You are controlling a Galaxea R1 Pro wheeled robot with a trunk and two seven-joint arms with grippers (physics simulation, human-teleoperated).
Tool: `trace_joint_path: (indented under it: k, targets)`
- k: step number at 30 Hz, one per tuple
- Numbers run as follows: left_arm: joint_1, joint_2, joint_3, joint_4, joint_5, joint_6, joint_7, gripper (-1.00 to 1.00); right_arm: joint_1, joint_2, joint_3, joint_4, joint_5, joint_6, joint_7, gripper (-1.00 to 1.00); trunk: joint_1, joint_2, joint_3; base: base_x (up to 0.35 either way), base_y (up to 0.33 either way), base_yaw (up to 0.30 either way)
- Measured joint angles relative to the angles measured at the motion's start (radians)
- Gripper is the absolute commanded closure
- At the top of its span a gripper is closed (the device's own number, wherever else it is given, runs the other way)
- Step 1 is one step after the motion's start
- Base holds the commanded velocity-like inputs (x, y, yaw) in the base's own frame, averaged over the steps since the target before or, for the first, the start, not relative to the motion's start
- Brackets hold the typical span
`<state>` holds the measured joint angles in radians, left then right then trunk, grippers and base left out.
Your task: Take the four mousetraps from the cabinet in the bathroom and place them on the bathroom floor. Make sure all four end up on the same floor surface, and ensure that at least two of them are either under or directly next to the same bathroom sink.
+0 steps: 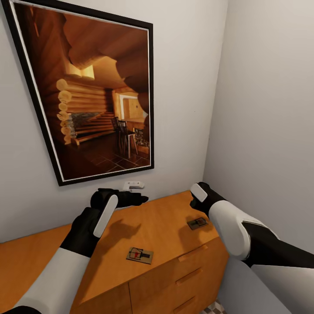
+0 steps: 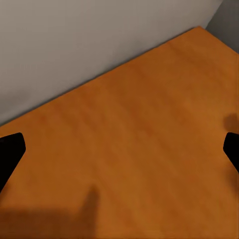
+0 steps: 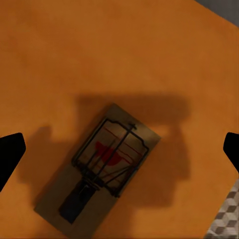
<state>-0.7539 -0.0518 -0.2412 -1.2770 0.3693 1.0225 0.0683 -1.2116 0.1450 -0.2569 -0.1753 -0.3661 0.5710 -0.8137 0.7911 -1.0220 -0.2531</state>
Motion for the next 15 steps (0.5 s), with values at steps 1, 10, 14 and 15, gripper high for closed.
trace_joint_path:
  k: [1, 10, 14, 15]
  targets:
    - [0.0, 0.0, 0.0, 0.0, 0.0, 0.0, 0.0, -1.0, 0.0, -0.001, 0.0, 0.0, -0.002, 0.0, 0.0, -1.0, 0.0, 0.0, 0.0, 0.0, 0.0, 0.0]
    - [0.0, 0.0, -0.001, 0.0, 0.0, 0.0, 0.0, -1.0, 0.0, -0.005, 0.0, 0.002, -0.011, -0.001, -0.001, -1.0, 0.0, 0.0, 0.0, 0.0, 0.0, 0.0]
    - [0.0, 0.0, 0.0, 0.0, 0.0, 0.0, 0.0, -1.0, 0.0, -0.006, 0.0, 0.003, -0.01, -0.001, -0.001, -1.0, 0.0, 0.0, 0.0, 0.0, 0.0, -0.003]
    - [0.0, 0.0, 0.0, 0.0, 0.0, 0.0, 0.0, -1.0, 0.0, -0.006, 0.0, 0.002, -0.01, -0.001, -0.002, -1.0, 0.0, 0.0, 0.0, 0.0, 0.0, -0.039]
